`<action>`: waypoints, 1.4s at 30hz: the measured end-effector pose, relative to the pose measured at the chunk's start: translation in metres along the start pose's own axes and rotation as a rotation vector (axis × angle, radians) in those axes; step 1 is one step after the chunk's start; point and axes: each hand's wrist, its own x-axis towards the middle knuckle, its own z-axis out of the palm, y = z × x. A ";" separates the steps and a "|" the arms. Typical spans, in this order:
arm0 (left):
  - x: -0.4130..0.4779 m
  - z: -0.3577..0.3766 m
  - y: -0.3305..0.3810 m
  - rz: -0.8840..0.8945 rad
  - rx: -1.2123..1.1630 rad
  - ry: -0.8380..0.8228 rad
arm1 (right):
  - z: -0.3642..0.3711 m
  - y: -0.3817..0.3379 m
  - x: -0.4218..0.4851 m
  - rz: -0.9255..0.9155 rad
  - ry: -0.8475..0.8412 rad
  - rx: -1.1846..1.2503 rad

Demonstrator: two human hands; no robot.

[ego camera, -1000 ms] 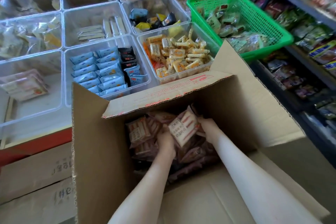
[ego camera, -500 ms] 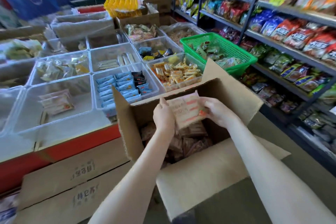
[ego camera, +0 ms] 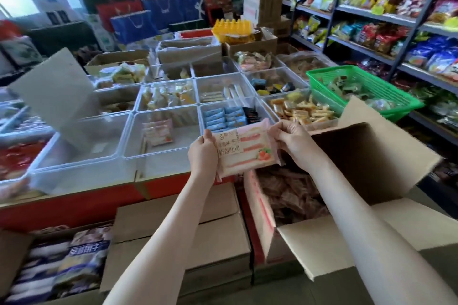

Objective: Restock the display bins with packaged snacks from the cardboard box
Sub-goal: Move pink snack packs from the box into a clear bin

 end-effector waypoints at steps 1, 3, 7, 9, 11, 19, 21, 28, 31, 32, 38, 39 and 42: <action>0.007 -0.014 -0.002 0.005 0.016 0.026 | 0.017 0.002 0.008 -0.013 -0.003 -0.053; 0.027 -0.046 -0.004 0.039 0.061 0.075 | 0.052 0.009 0.027 -0.041 -0.030 -0.168; 0.100 -0.106 -0.016 0.065 0.229 0.094 | 0.126 0.028 0.083 -0.099 -0.018 -0.326; 0.144 -0.134 -0.028 0.031 0.264 0.093 | 0.166 0.041 0.114 -0.098 0.020 -0.384; 0.181 -0.163 -0.036 0.006 0.298 0.114 | 0.206 0.057 0.145 -0.073 0.038 -0.428; 0.307 -0.204 -0.092 -0.078 0.410 0.048 | 0.295 0.121 0.250 0.030 0.026 -0.579; 0.331 -0.198 -0.095 -0.075 0.463 0.035 | 0.305 0.132 0.270 0.046 0.057 -0.596; 0.392 -0.155 -0.129 -0.335 0.224 -0.026 | 0.318 0.177 0.341 0.155 0.166 -0.628; 0.410 -0.144 -0.155 -0.467 0.092 -0.066 | 0.327 0.210 0.362 0.252 0.125 -0.668; 0.416 -0.142 -0.162 -0.492 0.053 -0.061 | 0.329 0.223 0.368 0.303 0.092 -0.652; 0.447 -0.132 -0.202 -0.523 0.073 -0.229 | 0.334 0.271 0.376 0.452 -0.123 -0.367; 0.450 -0.132 -0.203 -0.537 0.090 -0.243 | 0.339 0.263 0.374 0.469 -0.129 -0.317; 0.456 -0.128 -0.210 -0.580 0.115 -0.212 | 0.339 0.252 0.376 0.502 -0.189 -0.257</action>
